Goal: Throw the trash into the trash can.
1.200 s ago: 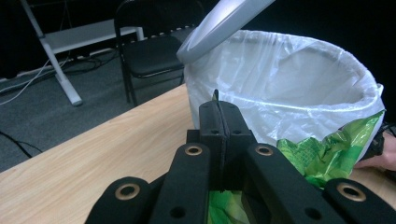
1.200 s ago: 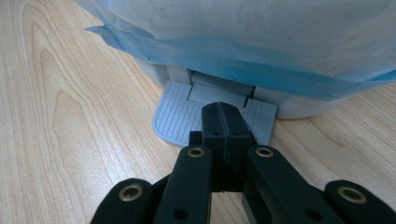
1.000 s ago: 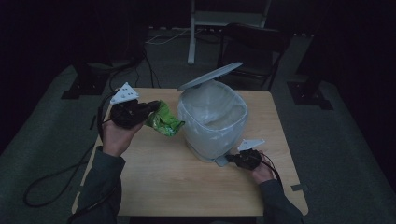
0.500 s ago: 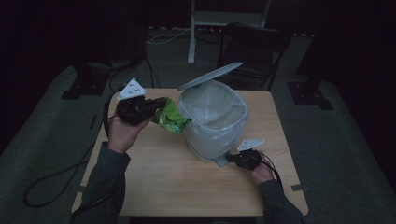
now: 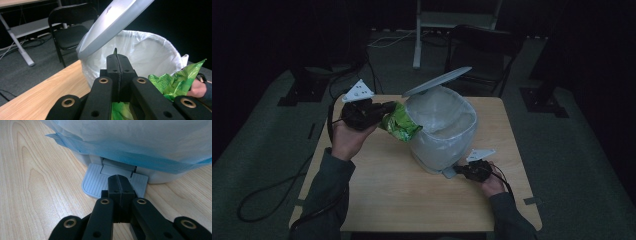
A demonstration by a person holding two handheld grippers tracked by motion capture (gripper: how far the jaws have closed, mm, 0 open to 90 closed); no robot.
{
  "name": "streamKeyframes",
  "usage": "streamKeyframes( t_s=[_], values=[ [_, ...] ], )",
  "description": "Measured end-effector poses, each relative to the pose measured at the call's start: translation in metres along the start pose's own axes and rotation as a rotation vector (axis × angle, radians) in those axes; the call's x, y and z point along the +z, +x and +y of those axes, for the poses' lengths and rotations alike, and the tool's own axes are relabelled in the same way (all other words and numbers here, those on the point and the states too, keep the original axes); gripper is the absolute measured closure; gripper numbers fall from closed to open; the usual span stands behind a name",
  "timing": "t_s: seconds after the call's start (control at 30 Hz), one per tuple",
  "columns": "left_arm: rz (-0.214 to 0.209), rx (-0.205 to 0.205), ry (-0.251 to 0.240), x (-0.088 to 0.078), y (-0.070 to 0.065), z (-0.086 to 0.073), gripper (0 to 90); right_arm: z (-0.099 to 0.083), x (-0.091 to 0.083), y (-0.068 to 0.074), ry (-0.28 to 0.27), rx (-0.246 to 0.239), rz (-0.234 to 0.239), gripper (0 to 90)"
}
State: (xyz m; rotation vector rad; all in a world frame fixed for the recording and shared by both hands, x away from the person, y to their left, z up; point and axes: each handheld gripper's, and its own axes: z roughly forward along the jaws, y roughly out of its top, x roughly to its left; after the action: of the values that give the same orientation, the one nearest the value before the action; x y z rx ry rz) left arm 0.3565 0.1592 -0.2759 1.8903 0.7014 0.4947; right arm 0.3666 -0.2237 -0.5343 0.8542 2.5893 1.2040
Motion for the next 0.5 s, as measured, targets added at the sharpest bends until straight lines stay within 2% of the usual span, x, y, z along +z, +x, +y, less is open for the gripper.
streamKeyframes(
  t_s=[0.5],
  values=[
    [-0.034,0.014,-0.011,0.0053,-0.0091,0.0102,90.0,-0.0001,-0.0001,-0.0001,0.000,-0.001,0.001,90.0]
  ],
)
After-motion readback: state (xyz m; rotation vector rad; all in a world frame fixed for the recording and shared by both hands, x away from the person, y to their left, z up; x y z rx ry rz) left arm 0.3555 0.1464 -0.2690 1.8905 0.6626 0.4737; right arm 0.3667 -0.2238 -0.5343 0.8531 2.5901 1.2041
